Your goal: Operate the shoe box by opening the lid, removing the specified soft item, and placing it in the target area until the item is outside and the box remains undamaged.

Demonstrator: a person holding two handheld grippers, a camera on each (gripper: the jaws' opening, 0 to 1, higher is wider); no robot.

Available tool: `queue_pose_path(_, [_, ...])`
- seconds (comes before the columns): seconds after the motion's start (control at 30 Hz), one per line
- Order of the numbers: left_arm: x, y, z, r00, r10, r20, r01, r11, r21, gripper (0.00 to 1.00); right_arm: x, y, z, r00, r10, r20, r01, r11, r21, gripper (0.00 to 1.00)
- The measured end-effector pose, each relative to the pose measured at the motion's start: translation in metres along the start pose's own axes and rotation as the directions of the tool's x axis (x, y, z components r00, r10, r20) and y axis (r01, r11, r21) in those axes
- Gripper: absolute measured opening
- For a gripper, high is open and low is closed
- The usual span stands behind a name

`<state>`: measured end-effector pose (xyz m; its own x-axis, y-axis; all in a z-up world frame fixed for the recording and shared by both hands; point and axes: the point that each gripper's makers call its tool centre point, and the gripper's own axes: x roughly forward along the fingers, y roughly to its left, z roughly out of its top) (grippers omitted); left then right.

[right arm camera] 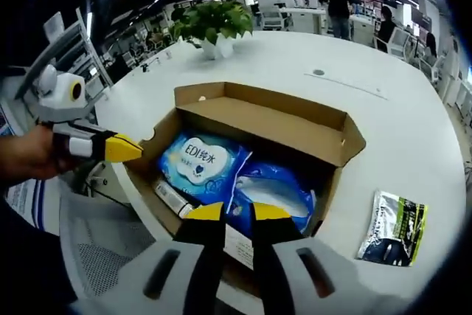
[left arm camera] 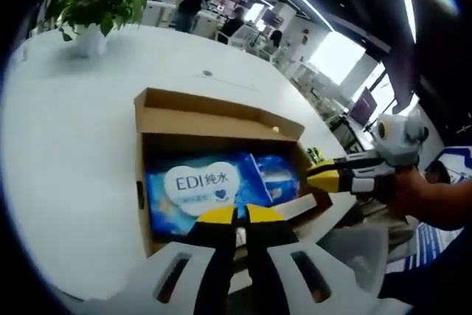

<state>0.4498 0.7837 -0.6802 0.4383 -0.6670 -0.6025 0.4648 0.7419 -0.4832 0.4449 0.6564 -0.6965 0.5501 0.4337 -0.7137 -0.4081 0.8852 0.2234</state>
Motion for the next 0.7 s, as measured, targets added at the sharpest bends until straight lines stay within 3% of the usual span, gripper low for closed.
queue_pose_path(0.23, [0.005, 0.006, -0.002, 1.0, -0.006, -0.008, 0.006, 1.0, -0.009, 0.0, 0.024, 0.01, 0.004, 1.0, 0.026, -0.016, -0.026, 0.999, -0.028, 0.12])
queue_pose_path(0.7, [0.01, 0.013, -0.007, 1.0, -0.013, -0.023, 0.013, 1.0, -0.024, 0.0, 0.064, -0.001, 0.015, 0.999, 0.023, -0.042, -0.024, 0.999, -0.024, 0.12])
